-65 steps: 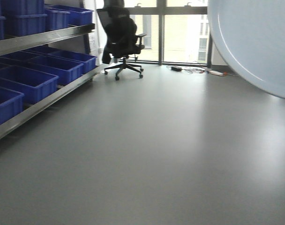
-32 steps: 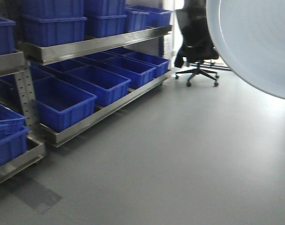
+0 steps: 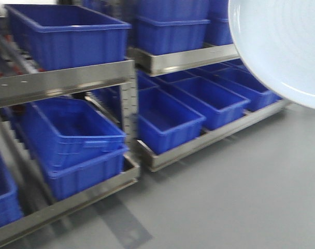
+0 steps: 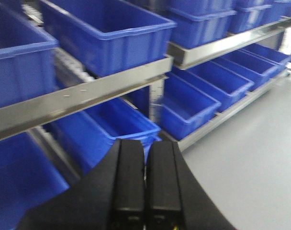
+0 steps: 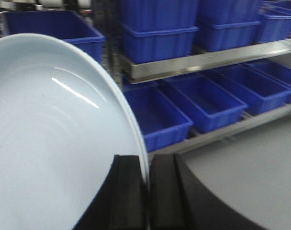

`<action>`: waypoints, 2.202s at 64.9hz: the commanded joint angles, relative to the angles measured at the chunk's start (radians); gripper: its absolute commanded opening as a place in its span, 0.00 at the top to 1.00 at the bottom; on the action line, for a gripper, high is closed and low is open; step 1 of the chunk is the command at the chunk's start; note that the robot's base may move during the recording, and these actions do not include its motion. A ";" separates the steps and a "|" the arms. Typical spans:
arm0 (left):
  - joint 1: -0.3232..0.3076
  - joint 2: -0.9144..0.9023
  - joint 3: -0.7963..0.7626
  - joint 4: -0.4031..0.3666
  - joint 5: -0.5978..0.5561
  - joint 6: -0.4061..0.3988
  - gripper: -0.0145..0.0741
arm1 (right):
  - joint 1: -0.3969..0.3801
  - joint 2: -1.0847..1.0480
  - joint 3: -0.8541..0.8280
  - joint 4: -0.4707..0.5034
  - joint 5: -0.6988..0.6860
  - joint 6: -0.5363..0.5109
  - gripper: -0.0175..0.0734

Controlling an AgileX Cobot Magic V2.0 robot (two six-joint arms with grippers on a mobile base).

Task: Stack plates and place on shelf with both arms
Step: 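Turn and drive the base up to the shelf of blue bins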

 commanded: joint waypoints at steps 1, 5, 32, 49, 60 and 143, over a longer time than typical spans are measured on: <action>0.001 0.005 -0.030 -0.003 -0.080 0.002 0.74 | -0.002 0.003 -0.030 -0.004 -0.106 0.003 0.75; 0.001 0.005 -0.030 -0.003 -0.080 0.002 0.74 | -0.002 0.003 -0.030 -0.004 -0.106 0.003 0.75; 0.001 0.005 -0.030 -0.003 -0.080 0.002 0.74 | -0.002 0.003 -0.030 -0.004 -0.106 0.003 0.75; 0.001 0.005 -0.030 -0.003 -0.080 0.002 0.74 | -0.002 0.003 -0.030 -0.004 -0.106 0.003 0.75; 0.001 0.005 -0.030 -0.003 -0.080 0.002 0.74 | -0.002 0.003 -0.030 -0.004 -0.106 0.003 0.75; 0.001 0.005 -0.030 -0.003 -0.080 0.002 0.74 | -0.002 0.003 -0.030 -0.004 -0.106 0.003 0.75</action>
